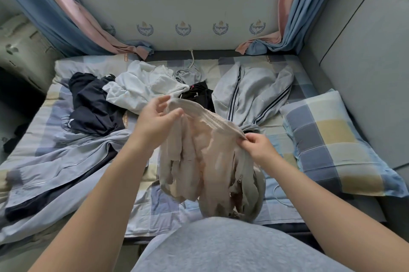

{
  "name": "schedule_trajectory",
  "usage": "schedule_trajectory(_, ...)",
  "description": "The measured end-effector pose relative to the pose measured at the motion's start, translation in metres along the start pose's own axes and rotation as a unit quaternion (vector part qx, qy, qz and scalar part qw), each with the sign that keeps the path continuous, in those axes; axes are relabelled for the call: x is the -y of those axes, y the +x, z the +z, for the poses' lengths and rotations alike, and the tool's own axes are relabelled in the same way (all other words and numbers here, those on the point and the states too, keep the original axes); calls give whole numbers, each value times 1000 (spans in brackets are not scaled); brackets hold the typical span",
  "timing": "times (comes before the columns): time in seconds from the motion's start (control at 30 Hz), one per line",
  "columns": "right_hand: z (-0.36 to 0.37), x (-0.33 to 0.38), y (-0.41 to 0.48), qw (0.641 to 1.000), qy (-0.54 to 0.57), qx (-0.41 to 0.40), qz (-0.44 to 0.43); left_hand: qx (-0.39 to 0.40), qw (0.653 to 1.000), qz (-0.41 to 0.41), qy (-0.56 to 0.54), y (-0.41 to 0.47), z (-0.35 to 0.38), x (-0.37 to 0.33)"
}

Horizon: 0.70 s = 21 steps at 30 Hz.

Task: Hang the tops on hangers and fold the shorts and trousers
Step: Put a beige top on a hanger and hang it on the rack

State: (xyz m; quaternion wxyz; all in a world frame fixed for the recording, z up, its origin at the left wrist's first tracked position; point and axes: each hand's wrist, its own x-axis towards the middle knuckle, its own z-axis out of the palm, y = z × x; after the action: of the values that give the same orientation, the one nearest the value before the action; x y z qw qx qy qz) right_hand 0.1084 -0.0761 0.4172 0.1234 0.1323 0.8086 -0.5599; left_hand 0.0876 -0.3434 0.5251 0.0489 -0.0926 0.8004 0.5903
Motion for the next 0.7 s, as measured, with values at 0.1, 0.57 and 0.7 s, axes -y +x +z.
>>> schedule_trajectory(0.1, 2, 26, -6, 996, 84, -1, -4, 98, 994, -24, 42, -6, 18, 8)
schedule_trajectory(0.57, -6, 114, -34, 925, 379, 22, -14, 272, 943, -112, 156, -27, 81, 99)
schedule_trajectory(0.7, -12, 118, -36, 899, 437, 31, -24, 152, 937, -303, 87, -27, 75, 104)
